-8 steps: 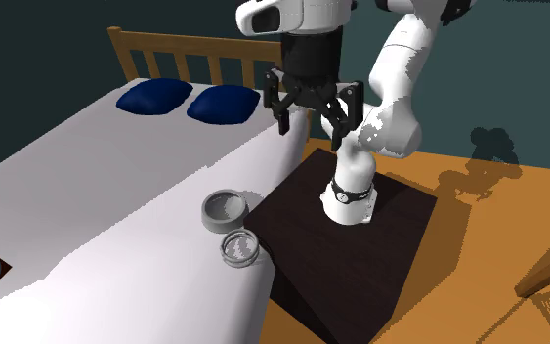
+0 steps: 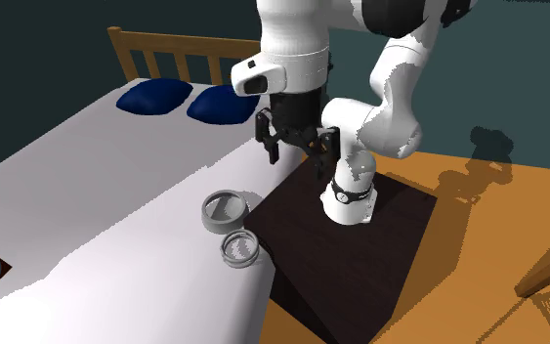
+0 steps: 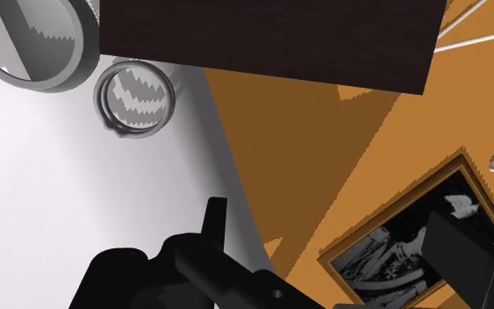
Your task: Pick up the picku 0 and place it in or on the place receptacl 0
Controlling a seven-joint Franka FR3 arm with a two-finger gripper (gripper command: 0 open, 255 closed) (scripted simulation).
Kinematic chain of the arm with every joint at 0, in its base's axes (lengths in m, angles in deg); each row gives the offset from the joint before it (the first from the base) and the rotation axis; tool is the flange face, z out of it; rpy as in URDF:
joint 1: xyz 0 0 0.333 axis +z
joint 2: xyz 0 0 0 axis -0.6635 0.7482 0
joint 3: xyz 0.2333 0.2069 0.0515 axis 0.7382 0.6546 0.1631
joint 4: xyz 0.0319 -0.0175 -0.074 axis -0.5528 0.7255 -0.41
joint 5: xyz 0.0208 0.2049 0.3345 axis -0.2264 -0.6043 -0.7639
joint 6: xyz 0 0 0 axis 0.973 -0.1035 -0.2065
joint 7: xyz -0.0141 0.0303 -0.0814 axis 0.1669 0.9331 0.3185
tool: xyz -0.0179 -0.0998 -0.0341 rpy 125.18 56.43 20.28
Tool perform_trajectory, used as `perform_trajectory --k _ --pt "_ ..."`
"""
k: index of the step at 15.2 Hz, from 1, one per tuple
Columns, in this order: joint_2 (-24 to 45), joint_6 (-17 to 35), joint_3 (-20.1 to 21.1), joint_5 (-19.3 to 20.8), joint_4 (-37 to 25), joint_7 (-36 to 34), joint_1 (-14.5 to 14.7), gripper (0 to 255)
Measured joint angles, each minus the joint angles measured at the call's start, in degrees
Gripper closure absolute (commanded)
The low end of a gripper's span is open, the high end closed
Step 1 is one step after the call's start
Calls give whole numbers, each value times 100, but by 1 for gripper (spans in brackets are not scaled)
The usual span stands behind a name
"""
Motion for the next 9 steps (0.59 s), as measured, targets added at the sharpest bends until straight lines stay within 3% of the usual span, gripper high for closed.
perform_trajectory --k 9 --pt "334 1747 -352 402 1436 371 -211 0"
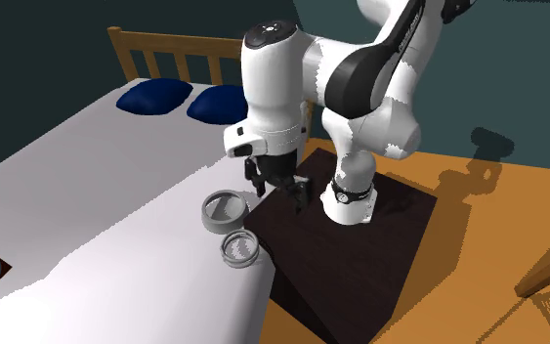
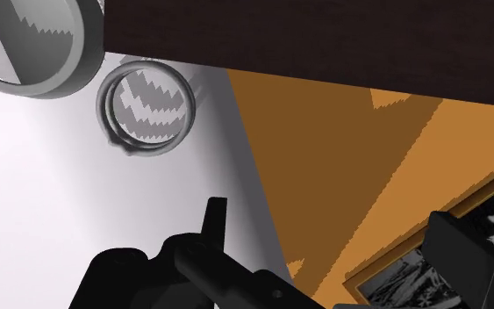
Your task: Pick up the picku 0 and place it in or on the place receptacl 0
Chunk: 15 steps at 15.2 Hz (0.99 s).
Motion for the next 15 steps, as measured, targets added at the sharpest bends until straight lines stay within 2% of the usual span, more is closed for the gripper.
perform_trajectory --k 7,12,15 --pt "961 1687 -331 329 740 258 -176 0" --pt "2091 3087 -612 520 1004 485 -288 0" --pt "2941 3892 -829 532 953 732 -321 0"
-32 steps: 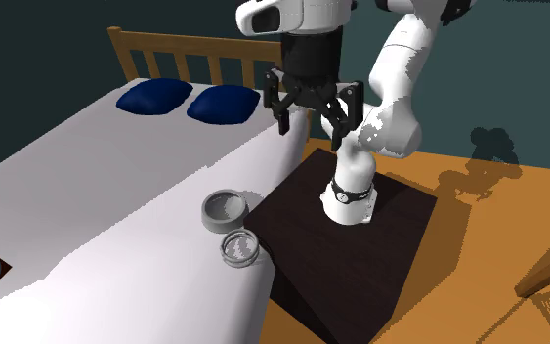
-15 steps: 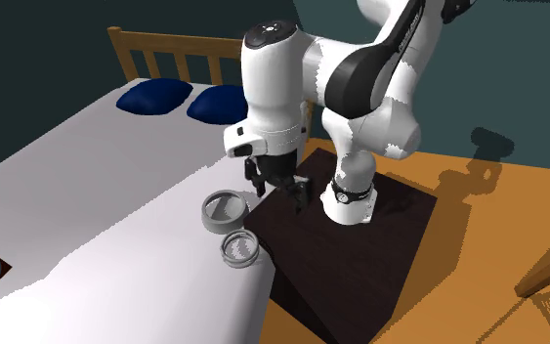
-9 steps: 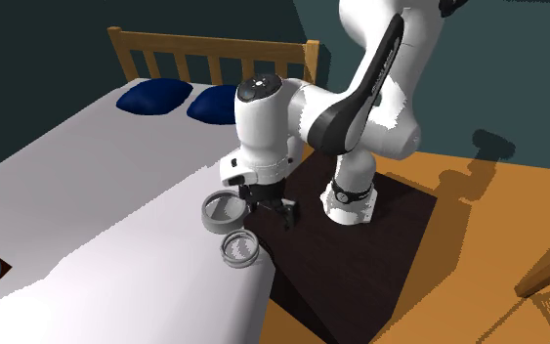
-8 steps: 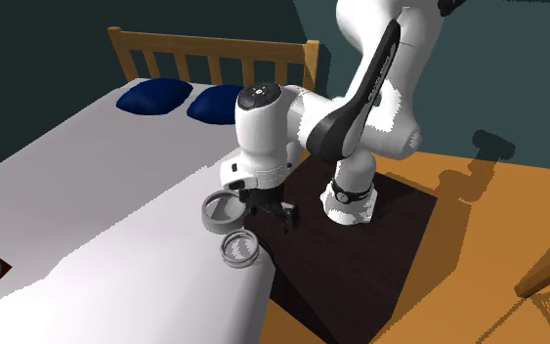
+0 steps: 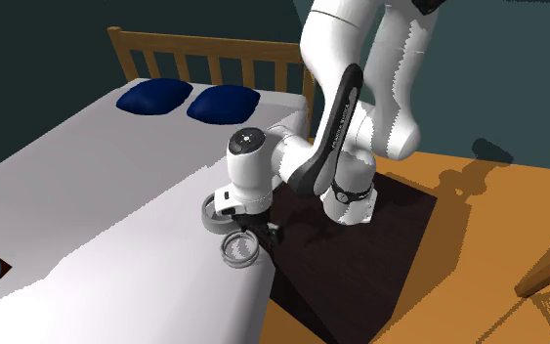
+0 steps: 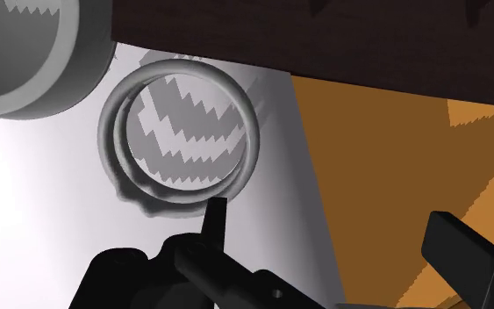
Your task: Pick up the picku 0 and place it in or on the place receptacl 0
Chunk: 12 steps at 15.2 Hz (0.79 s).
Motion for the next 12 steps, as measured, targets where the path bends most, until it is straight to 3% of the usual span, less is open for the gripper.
perform_trajectory --k 3,5,7,12 --pt "978 899 -139 -286 -76 324 88 0" --pt "1604 1402 -92 -722 -190 710 83 0" --pt "2172 1832 98 -1225 -320 1180 -100 0" --pt "2821 2350 638 -1734 -459 1563 -526 0"
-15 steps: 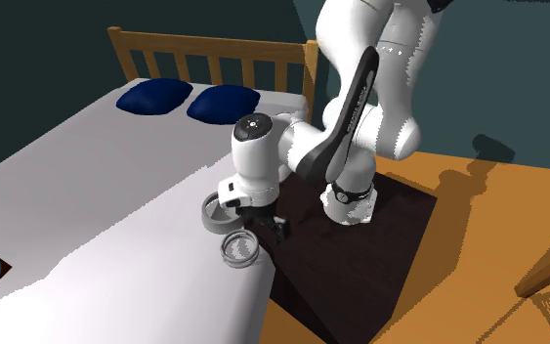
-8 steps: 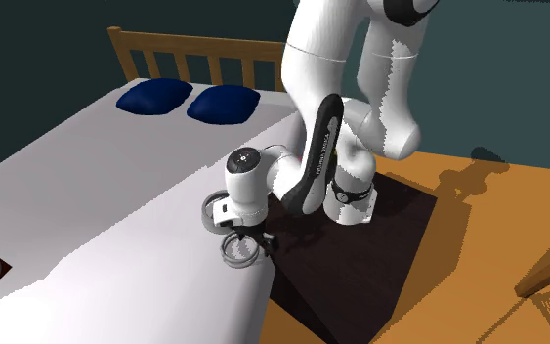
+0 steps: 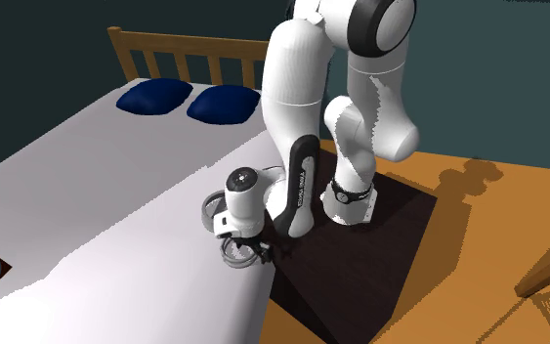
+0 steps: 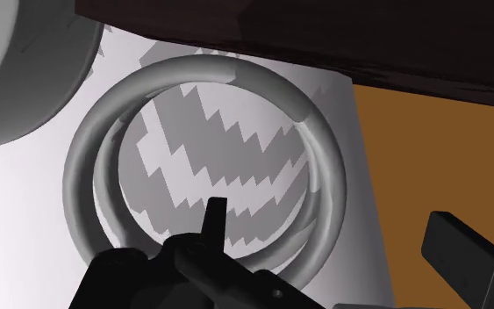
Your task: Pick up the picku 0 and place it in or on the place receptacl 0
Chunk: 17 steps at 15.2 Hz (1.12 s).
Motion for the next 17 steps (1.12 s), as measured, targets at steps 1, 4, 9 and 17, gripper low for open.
perform_trajectory --k 1,4,9,17 --pt "125 96 108 -60 -31 44 -93 0" --pt "408 306 332 -150 -112 120 -305 0" --pt "442 328 357 -156 -128 131 -336 0" --pt "441 329 359 -155 -129 131 -335 255"
